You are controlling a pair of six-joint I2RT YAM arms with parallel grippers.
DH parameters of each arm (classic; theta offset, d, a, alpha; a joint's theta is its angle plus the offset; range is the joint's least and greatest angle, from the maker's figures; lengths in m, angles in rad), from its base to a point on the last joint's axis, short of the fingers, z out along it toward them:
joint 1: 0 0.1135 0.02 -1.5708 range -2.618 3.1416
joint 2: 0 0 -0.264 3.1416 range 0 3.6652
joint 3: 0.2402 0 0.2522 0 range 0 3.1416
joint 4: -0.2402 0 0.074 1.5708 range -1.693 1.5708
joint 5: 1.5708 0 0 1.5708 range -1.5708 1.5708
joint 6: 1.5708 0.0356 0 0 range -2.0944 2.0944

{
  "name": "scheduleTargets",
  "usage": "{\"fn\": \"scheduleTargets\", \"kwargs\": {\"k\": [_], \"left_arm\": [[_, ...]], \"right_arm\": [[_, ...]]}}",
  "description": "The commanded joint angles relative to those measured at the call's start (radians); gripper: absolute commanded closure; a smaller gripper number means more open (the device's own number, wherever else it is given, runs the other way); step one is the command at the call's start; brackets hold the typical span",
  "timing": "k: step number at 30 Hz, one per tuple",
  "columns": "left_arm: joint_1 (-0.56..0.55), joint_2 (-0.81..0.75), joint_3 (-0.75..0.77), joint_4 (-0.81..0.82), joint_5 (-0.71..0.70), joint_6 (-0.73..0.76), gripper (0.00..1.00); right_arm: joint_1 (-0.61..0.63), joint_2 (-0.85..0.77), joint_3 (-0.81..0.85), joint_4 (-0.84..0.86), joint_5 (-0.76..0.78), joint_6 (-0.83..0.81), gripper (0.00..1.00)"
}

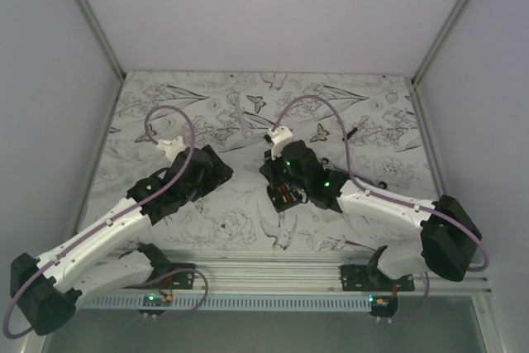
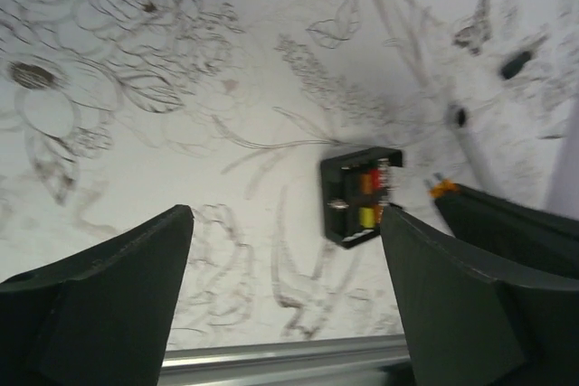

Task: Snap on the fuse box
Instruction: Pick up the fuse from the center of the board.

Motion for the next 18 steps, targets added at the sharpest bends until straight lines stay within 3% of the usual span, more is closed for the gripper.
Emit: {"fn": "scheduleTargets", "kwargs": {"k": [1, 6, 18], "left_arm": [[0.015, -0.004, -0.034, -0.076, -0.064, 0.237, 0.10], [0.039, -0.031, -0.050, -0.121, -0.113, 0.356, 0.01], [0.069, 0.085, -0.077, -0.128, -0.254, 0.528, 0.00]], "right_arm": [[-0.035, -0.008, 0.101, -0.376, -0.026, -0.059, 1.00], [-0.065, 0.035, 0.186, -0.540, -0.054, -0.078, 1.00], [-0.093, 0.217, 0.345, -0.735, -0.104, -0.107, 1.00]]}}
